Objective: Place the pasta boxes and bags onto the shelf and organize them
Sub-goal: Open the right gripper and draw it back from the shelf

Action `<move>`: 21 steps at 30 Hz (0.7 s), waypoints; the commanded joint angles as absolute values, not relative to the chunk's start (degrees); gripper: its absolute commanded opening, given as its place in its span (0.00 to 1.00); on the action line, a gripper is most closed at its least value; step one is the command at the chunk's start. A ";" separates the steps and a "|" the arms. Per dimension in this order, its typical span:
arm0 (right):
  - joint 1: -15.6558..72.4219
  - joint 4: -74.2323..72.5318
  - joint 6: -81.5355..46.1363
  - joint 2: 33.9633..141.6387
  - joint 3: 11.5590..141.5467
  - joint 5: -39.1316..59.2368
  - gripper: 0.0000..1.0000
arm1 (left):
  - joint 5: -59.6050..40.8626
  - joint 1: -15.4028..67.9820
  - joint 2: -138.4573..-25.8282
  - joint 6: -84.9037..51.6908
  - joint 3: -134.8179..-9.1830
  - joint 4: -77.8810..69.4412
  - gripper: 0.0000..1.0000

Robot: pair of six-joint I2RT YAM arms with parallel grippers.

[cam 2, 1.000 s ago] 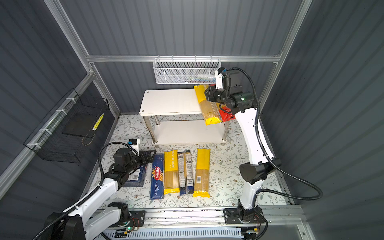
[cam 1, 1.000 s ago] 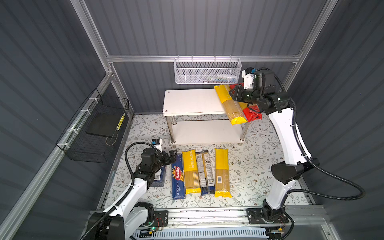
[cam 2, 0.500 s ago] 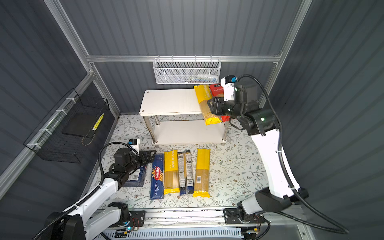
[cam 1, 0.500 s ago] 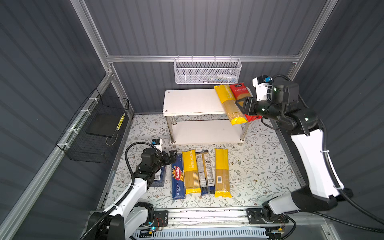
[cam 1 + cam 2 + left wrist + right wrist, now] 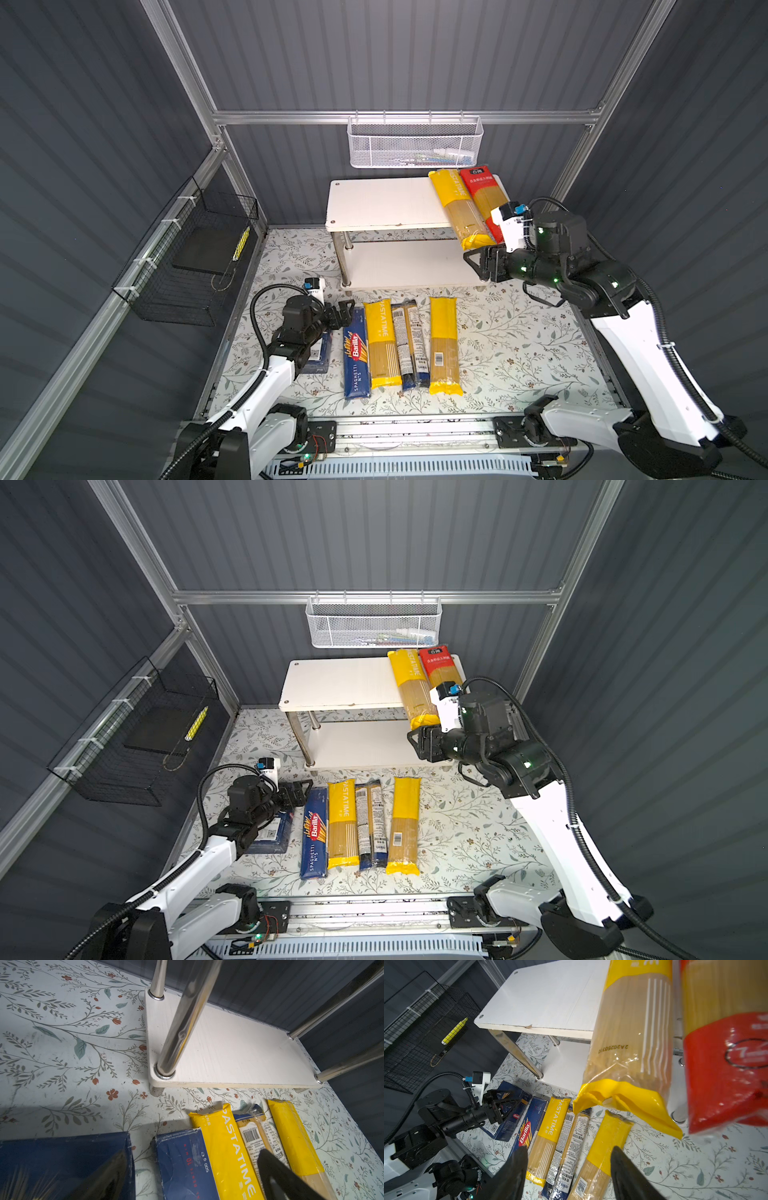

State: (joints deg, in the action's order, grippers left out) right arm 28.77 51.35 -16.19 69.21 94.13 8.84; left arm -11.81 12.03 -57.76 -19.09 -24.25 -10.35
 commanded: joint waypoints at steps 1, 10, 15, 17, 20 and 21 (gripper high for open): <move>29.59 49.32 -15.38 70.51 93.82 8.15 0.66 | -12.10 12.40 -57.63 -18.11 -23.91 -10.37 0.99; 30.39 48.04 -15.13 74.07 95.07 7.34 0.68 | -12.10 12.42 -57.33 -18.03 -23.91 -10.11 0.99; 30.49 47.95 -14.86 74.67 95.43 6.99 0.68 | -12.15 12.38 -57.36 -18.11 -23.91 -10.11 0.99; 30.42 47.77 -14.77 74.97 95.70 7.18 0.68 | -12.15 12.35 -57.23 -18.11 -23.91 -10.11 0.99; 30.66 47.31 -14.81 75.57 96.20 7.55 0.68 | -12.13 12.36 -57.17 -18.11 -23.86 -10.11 0.99; 30.67 47.19 -14.77 75.72 96.36 7.71 0.68 | -12.05 12.38 -57.22 -18.11 -23.90 -10.11 0.99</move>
State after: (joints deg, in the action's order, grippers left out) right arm 30.20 48.71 -15.77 74.87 94.54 7.55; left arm -11.81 12.03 -57.76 -19.07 -24.25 -10.33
